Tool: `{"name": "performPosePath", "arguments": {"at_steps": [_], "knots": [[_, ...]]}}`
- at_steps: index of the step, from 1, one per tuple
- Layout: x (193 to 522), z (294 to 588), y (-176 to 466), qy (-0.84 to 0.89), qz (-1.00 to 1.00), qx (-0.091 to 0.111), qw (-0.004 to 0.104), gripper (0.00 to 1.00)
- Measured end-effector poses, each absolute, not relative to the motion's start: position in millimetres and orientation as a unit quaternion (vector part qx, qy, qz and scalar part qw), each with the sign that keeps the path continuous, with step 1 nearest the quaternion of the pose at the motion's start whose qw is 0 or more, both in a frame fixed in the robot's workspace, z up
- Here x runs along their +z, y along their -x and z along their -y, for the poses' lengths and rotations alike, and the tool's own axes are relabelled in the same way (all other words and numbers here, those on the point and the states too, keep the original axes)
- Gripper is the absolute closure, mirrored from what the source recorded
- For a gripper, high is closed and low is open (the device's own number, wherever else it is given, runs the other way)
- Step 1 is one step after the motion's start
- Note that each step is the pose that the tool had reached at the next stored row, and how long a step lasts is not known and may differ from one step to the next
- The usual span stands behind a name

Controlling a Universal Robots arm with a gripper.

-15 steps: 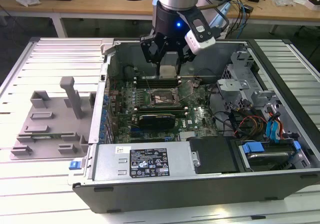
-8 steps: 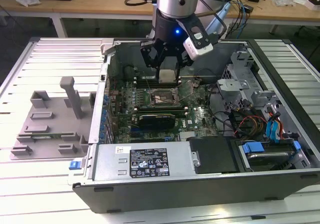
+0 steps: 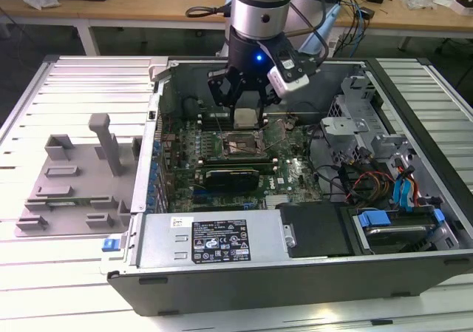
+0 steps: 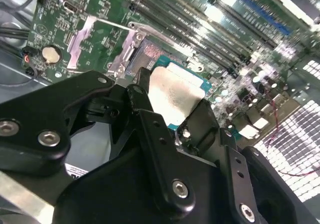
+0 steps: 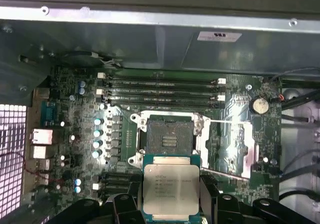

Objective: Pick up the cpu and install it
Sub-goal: 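Pick up the cpu and move it towards the insertion slot, then place the cpu into insertion slot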

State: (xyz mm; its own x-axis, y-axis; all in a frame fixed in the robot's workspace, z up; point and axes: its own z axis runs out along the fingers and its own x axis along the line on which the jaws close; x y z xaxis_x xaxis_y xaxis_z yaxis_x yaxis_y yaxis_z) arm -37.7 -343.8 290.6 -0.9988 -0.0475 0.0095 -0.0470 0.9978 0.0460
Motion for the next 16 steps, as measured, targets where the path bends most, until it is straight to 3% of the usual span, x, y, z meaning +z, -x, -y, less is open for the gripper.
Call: {"name": "performPosePath", "arguments": {"at_steps": [16], "knots": [[287.3, 339.4, 37.1, -0.024, 0.999, -0.023, 0.005, 0.45]]}}
